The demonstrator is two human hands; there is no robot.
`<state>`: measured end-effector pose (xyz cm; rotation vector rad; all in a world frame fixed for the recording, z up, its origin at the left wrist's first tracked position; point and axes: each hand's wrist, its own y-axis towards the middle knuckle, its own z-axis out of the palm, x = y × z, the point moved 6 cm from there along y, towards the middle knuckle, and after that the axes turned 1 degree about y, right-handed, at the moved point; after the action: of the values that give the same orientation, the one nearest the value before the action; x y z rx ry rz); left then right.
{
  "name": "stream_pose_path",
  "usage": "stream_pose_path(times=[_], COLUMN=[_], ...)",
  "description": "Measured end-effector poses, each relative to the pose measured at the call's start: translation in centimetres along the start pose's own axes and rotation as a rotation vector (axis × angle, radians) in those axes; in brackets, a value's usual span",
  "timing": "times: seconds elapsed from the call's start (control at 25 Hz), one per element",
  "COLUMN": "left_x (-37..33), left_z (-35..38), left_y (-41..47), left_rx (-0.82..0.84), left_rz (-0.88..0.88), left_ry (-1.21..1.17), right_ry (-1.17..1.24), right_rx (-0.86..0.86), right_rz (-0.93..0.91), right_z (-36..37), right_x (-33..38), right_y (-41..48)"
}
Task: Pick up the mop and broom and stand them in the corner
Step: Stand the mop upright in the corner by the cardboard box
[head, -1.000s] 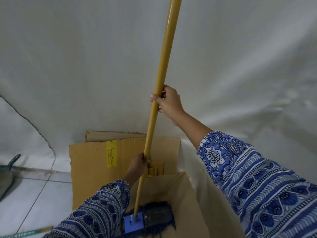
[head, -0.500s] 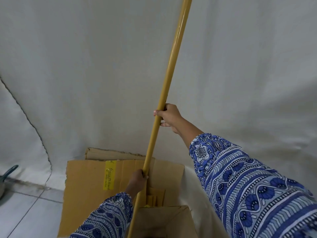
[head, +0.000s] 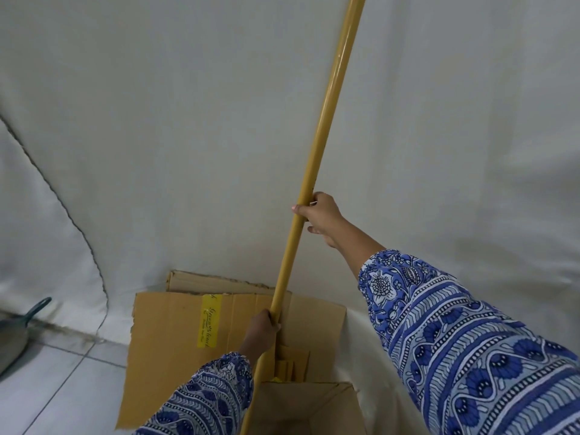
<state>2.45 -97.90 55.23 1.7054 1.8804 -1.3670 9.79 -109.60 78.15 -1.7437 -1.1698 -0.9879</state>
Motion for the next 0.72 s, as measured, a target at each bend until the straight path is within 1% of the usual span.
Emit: stream_pose_path(times=[0.12,0.24,0.28,0.32,0.4,0.44,0.48,0.52,0.6,0.64,0.72], left_x=[-0.5,0.2,0.8,1.6,3.4,4.5,5.9,7.5,11.1,13.0,19.1], left_z=[-1.6,-5.0,-6.4,-8.1,-11.8,-13.9,-16.1,-18.6,-23.7,-26.4,-33.6], left_y=[-0.9,-1.8,-2.0,-2.3,-3.0,-3.6,-4.3,-5.2,-7.3,-8.6,-11.6], left_rx=[-0.014,-0.087,-0.112,-0.129,-0.176,-0.203,-0.224,-0.241,-0.264,-0.278,-0.311], left_rz=[0.032,0.04,0.043,0.043,0.052,0.06,0.062,0.068,0.081,0.089,0.08], left_ry=[-0.005,0.041,0.051,0.053,0.061,0.068,0.072,0.076,0.089,0.106,0.16], right_ry=[0.009,-0.001,-0.009,0.002,0.046,0.062,0.064,0.06,0.018,-0.03,-0.113], right_rx=[-0.029,-0.092,-0.157,-0.26,-0.523,-0.617,-0.651,-0.632,-0.518,-0.461,-0.376], right_rz=[0.007,-0.027,-0.057,-0.093,-0.183,-0.231,-0.275,-0.312,-0.35,-0.348,-0.327], right_z=[-0.7,-1.1,-1.2,-1.3,-0.9,0.1,1.9,4.4,10.3,13.4,21.1], right_x=[-0.6,-0.7,-0.5,-0.3,0.6,1.3,2.2,3.2,5.0,5.7,6.9], right_y=[-0.4,-1.8,-2.6,-3.7,-6.6,-8.3,-9.9,-11.1,-12.6,-13.2,-14.9])
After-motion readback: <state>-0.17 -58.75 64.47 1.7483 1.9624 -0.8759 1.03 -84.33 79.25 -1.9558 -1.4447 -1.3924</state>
